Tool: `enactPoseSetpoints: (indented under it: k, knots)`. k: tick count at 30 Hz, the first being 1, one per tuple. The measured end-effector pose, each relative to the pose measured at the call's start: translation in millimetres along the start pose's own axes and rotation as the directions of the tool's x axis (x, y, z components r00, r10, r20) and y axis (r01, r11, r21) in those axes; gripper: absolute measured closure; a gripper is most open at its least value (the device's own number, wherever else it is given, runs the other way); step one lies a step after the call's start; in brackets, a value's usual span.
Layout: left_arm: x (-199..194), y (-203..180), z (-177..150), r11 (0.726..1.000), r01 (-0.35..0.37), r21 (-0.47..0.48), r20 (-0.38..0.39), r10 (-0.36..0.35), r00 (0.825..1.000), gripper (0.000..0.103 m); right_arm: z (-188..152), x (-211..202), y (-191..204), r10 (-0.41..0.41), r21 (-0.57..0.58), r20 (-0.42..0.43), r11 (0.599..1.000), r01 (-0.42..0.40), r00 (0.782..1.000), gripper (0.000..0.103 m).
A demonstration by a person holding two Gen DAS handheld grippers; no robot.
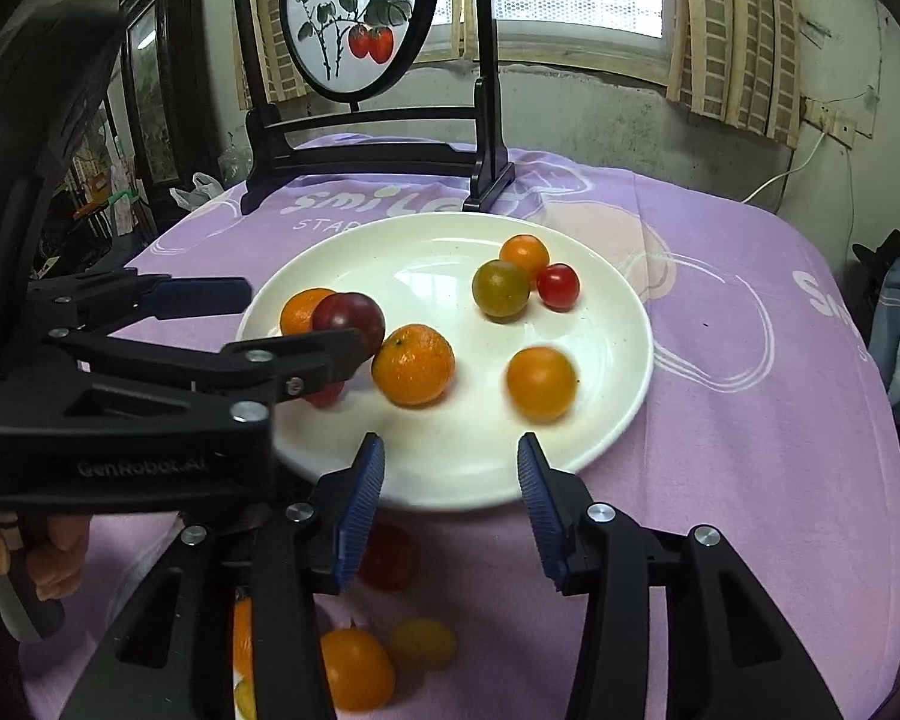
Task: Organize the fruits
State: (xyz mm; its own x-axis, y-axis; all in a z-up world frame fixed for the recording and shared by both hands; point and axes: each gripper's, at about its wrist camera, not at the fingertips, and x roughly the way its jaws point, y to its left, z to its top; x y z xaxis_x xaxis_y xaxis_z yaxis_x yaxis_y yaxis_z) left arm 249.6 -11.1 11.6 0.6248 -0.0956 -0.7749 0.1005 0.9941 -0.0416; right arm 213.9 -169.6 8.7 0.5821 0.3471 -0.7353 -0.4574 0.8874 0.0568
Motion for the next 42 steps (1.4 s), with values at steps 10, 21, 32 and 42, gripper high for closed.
enactPoseSetpoints:
  k: [10, 21, 32, 42]
  knots:
    - [-47.6, 24.5, -63.7, 0.993, -0.013, -0.117, -0.006, 0.013, 1.0, 0.014, -54.7, -41.3, 16.0, 0.013, -0.03, -0.03, 0.999, -0.014, 0.999, 0.04]
    - [-51.4, 50.1, -109.8, 0.979, -0.108, -0.172, 0.005, 0.11, 0.994, 0.012, -101.0, -34.8, 72.9, 0.054, -0.114, -0.135, 0.991, -0.069, 0.989, 0.057]
    - [-46.9, 55.8, -109.4, 0.984, -0.043, -0.173, -0.016, 0.041, 0.999, 0.012, -94.8, -13.4, 78.7, 0.033, -0.101, -0.118, 0.994, -0.045, 0.993, 0.076]
    - [-44.1, 33.4, -118.3, 0.993, -0.02, -0.112, -0.035, 0.016, 0.999, 0.012, -93.3, -39.2, 37.8, 0.041, -0.005, -0.046, 0.999, -0.041, 0.998, 0.076]
